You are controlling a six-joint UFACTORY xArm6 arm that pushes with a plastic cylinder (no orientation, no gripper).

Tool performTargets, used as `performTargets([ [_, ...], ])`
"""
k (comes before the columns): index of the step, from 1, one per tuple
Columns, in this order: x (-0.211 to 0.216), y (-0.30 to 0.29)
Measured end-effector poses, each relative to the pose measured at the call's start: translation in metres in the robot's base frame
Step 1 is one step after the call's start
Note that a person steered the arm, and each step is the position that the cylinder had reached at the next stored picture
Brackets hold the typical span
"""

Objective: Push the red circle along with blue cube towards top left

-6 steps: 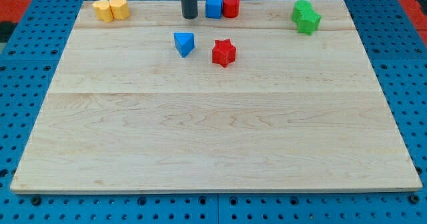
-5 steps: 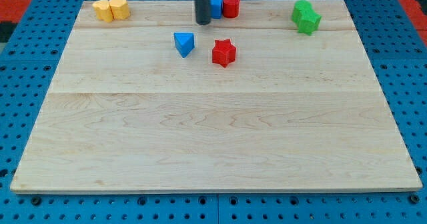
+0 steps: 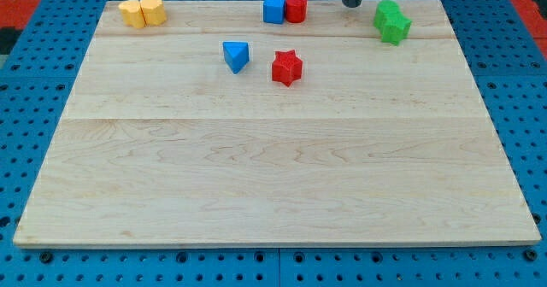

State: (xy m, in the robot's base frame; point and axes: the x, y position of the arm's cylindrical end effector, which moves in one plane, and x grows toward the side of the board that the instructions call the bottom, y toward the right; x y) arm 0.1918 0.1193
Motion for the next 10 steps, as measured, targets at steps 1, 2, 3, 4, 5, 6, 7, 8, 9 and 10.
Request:
performTargets([
  [1, 0.0, -0.019],
  [2, 0.0, -0.032],
  [3, 0.001, -0.047],
  [4, 0.001, -0.067],
  [5, 0.001, -0.091],
  [6, 0.002, -0.11],
  [7, 0.006, -0.132],
  [8, 0.01, -0.146],
  [9, 0.004, -0.147],
  [10, 0.002, -0.156],
])
